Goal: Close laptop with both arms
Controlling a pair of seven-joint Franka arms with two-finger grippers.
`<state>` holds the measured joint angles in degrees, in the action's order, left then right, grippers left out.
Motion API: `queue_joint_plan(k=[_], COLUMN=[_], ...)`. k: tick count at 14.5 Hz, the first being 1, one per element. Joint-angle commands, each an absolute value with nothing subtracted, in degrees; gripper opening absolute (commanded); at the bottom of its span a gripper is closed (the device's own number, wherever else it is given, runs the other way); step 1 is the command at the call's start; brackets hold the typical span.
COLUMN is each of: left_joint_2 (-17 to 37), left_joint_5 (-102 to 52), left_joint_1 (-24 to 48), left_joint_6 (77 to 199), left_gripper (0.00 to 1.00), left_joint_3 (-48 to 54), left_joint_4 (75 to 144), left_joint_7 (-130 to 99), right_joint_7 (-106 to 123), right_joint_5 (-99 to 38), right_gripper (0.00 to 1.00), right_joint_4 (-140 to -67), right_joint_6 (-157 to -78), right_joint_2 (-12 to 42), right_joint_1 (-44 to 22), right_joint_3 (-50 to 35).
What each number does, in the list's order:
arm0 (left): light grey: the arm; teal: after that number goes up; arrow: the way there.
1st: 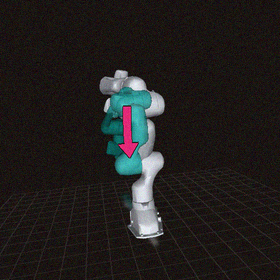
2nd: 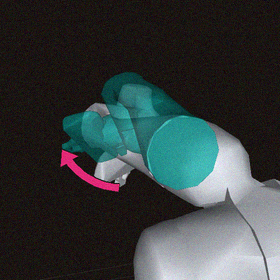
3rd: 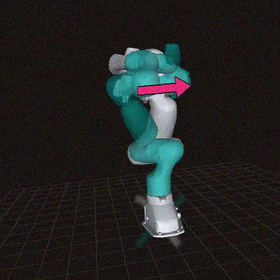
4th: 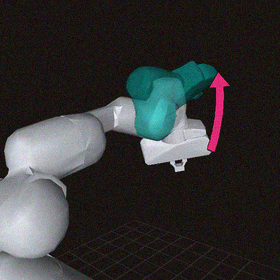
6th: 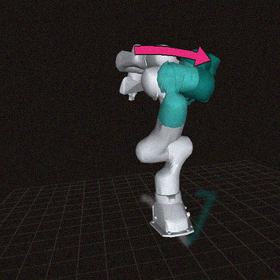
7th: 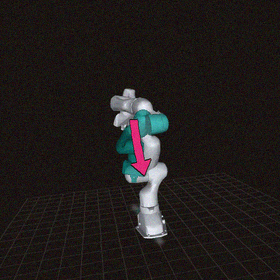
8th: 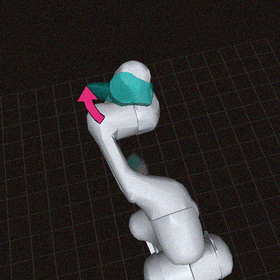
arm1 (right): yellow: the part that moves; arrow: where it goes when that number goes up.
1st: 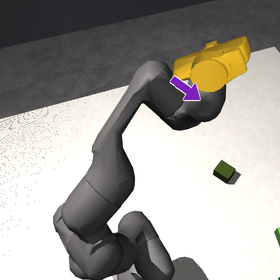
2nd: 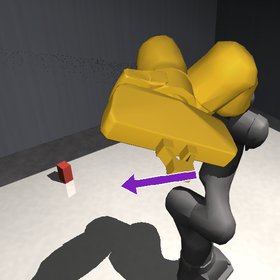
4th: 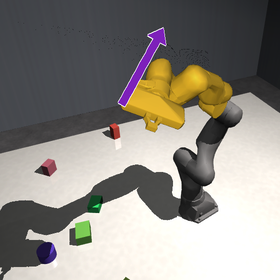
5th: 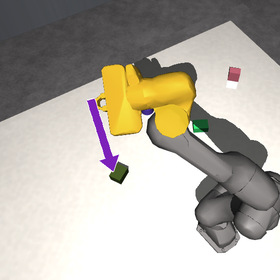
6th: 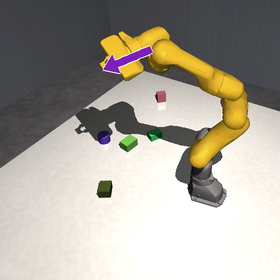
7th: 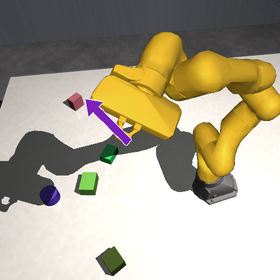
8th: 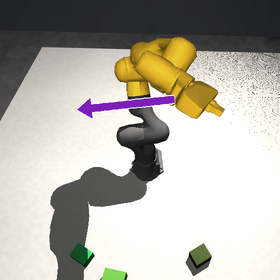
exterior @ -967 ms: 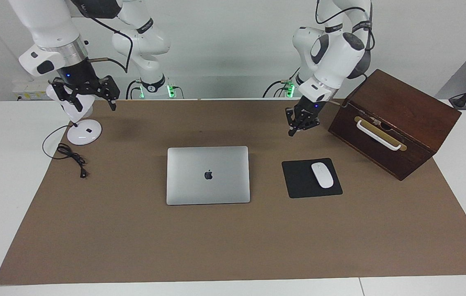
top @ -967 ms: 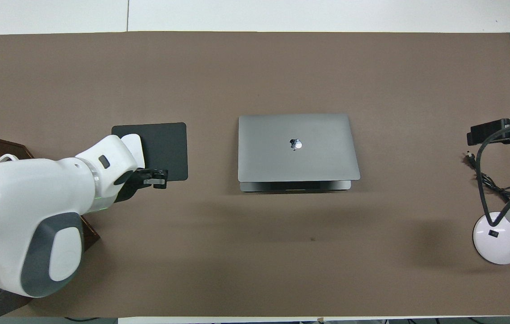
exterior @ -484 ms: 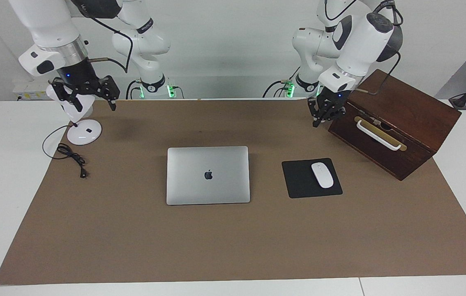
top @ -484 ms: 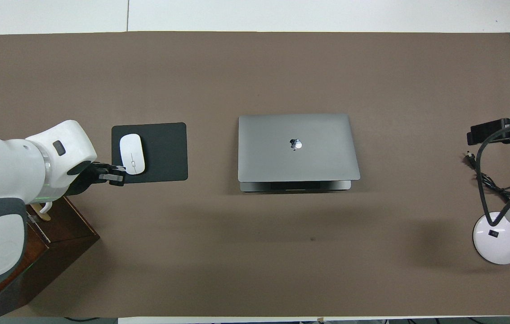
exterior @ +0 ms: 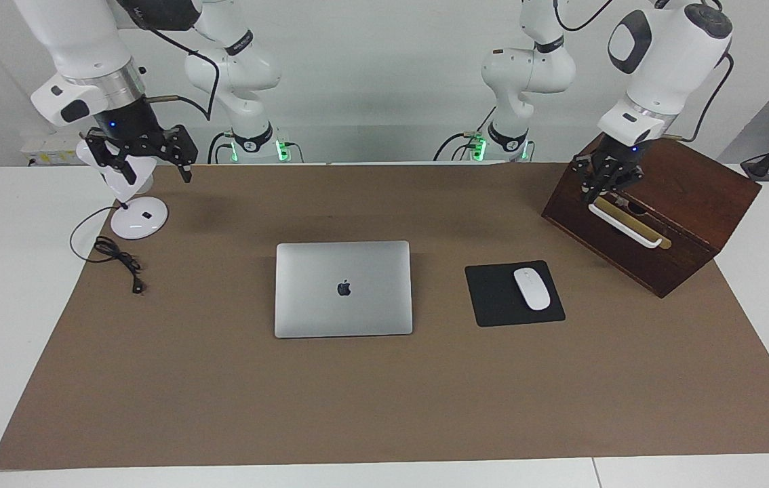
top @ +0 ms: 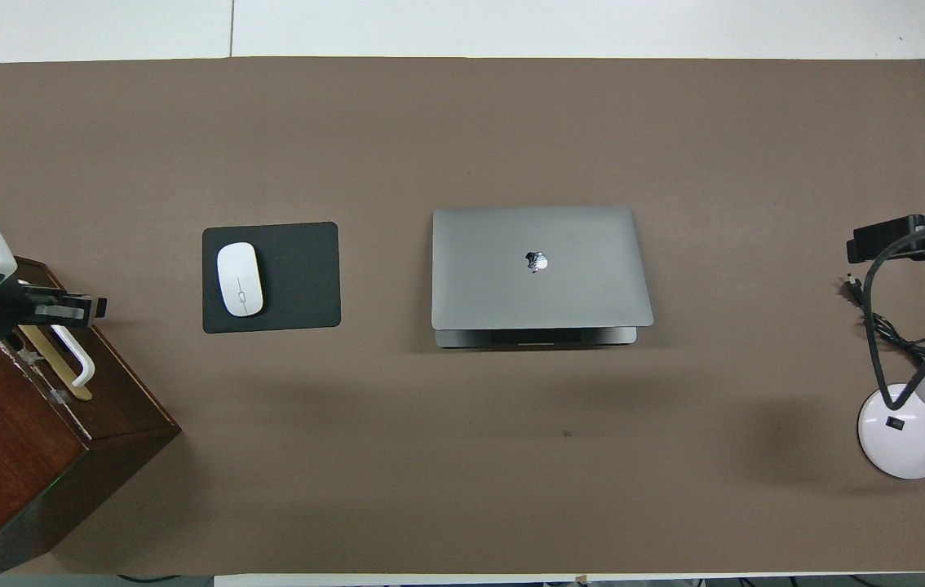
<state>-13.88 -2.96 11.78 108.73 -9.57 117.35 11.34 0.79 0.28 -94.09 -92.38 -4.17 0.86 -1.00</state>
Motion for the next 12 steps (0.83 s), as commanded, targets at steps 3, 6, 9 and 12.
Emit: queue_joint_plan(k=[3,6,9,12], left_joint_2=[-14.1,-14.0,-12.0,-8.6], left_joint_5=[-1.0,-1.1,-1.1,-1.2], left_joint_1=[7.7,6.9,6.2,5.5], left_joint_6=[107.1,107.0,105.1,100.7], left_gripper=[1.00,1.00,1.00,1.00], left_joint_3=[-9.0,-9.0,-9.0,-8.9], left_joint_4=[115.5,113.6,108.9,102.1], left_joint_7=[11.3,11.3,9.9,8.4], right_joint_7=[1.9,1.9,2.1,2.3], right_joint_5=[1.3,1.3,1.3,1.3], right_gripper=[1.00,1.00,1.00,1.00], right_joint_4=[-95.8,-96.5,-96.7,-97.8], right_joint_6=[-94.2,-94.5,-95.0,-95.3], right_joint_2=[-5.5,-5.5,-5.5,-5.5], right_joint_1=[1.5,2.3,2.6,2.7], right_joint_3=[-1.5,-1.4,-1.4,-1.4])
